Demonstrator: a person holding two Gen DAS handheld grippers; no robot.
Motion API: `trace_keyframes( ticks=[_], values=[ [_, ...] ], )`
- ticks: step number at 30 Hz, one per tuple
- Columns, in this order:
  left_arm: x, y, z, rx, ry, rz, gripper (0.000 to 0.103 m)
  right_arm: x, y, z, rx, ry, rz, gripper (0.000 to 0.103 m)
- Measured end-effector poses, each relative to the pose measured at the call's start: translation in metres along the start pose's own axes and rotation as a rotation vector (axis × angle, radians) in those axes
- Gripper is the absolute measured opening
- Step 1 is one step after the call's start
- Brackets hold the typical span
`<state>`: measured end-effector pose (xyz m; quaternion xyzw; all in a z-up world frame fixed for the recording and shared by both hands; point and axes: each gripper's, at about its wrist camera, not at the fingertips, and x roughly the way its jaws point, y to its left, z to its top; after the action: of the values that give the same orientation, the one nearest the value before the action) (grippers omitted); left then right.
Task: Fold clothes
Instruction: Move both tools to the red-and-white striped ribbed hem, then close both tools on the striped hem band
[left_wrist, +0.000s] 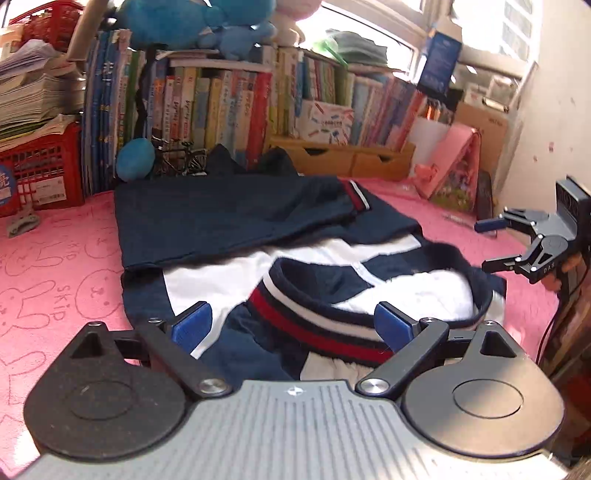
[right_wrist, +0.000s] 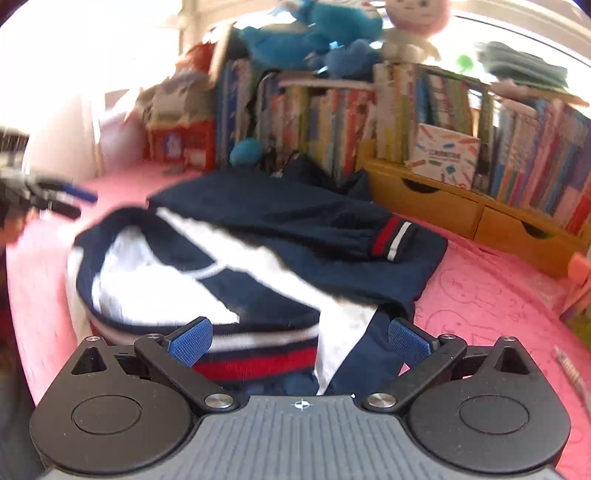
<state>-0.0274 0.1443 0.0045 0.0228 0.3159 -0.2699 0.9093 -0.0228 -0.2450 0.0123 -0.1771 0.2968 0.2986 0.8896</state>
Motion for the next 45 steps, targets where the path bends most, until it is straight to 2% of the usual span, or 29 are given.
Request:
trace_keyframes(
  ticks=[3,5,6,7,10,12,14,17,18,20,21,22,24,26,27,28,30,31,32,33,34,37,39,42,45],
  values=[
    [0.014,-0.017,-0.008,0.128,0.035,-0.019,0.096,0.011,0.033,-0.013,-0.159,0.043,0.035,0.102],
    [0.024,-0.026,-0.009,0.204,0.032,0.011,0.096,0.019,0.046,-0.013,-0.213,0.040,0.002,0.102],
    [0.029,-0.027,-0.008,0.210,0.028,0.036,0.096,0.025,0.049,-0.012,-0.215,0.046,-0.023,0.099],
    [0.035,-0.028,-0.007,0.212,0.024,0.063,0.095,0.028,0.050,-0.009,-0.191,0.049,-0.034,0.090],
    [0.034,-0.016,0.001,0.105,-0.049,0.128,0.086,0.025,0.037,-0.003,-0.061,0.014,-0.069,0.063],
    [0.033,-0.002,0.006,0.012,-0.078,0.166,0.086,0.021,0.022,0.001,0.056,-0.024,-0.099,0.056],
    [0.035,0.011,0.009,-0.058,-0.072,0.215,0.086,0.024,0.003,0.001,0.200,-0.017,-0.125,0.056],
    [0.038,0.018,0.004,-0.069,-0.040,0.235,0.083,0.035,-0.020,-0.005,0.362,0.043,-0.172,0.057],
    [0.036,0.019,0.002,-0.068,-0.036,0.213,0.083,0.039,-0.024,-0.008,0.386,0.067,-0.179,0.060],
    [0.033,0.018,-0.001,-0.060,-0.034,0.175,0.086,0.036,-0.025,-0.012,0.369,0.064,-0.135,0.063],
    [0.034,0.017,-0.001,-0.048,-0.031,0.170,0.092,0.032,-0.026,-0.012,0.363,0.039,-0.118,0.068],
    [0.035,0.016,-0.001,-0.034,-0.027,0.168,0.095,0.028,-0.027,-0.012,0.358,0.013,-0.102,0.077],
    [0.045,0.016,0.000,-0.025,-0.001,0.196,0.096,0.024,-0.031,-0.008,0.376,-0.020,-0.102,0.088],
    [0.057,0.017,-0.001,-0.047,0.026,0.225,0.095,0.032,-0.033,-0.006,0.382,-0.003,-0.119,0.088],
    [0.062,0.017,-0.002,-0.061,0.038,0.239,0.085,0.038,-0.032,-0.007,0.379,0.021,-0.125,0.087],
    [0.066,0.016,-0.005,-0.074,0.040,0.250,0.061,0.043,-0.030,-0.009,0.374,0.049,-0.120,0.073],
    [0.063,0.003,-0.011,-0.066,0.011,0.281,0.038,0.046,-0.020,-0.012,0.368,0.083,-0.092,0.050],
    [0.056,-0.003,-0.011,-0.053,-0.013,0.294,0.024,0.041,-0.013,-0.010,0.338,0.068,-0.097,0.039],
    [0.049,-0.009,-0.010,-0.040,-0.037,0.302,0.018,0.034,-0.005,-0.007,0.304,0.048,-0.102,0.031],
    [0.041,-0.015,-0.008,-0.027,-0.060,0.310,0.015,0.028,0.002,-0.005,0.271,0.029,-0.106,0.021],
    [0.034,-0.020,-0.007,-0.013,-0.084,0.319,0.013,0.020,0.005,0.001,0.253,-0.002,-0.114,0.018],
    [0.012,-0.021,0.015,-0.015,-0.168,0.320,0.012,-0.001,0.005,0.028,0.215,-0.107,-0.147,0.016],
    [0.003,-0.017,0.042,0.025,-0.235,0.355,0.012,-0.008,-0.004,0.055,0.183,-0.183,-0.185,0.016],
    [0.016,0.000,0.087,0.093,-0.299,0.422,0.014,-0.010,-0.021,0.094,0.142,-0.283,-0.247,0.016],
    [0.058,0.022,0.130,0.133,-0.303,0.482,0.014,0.027,-0.053,0.130,0.136,-0.307,-0.335,0.016]
  ],
)
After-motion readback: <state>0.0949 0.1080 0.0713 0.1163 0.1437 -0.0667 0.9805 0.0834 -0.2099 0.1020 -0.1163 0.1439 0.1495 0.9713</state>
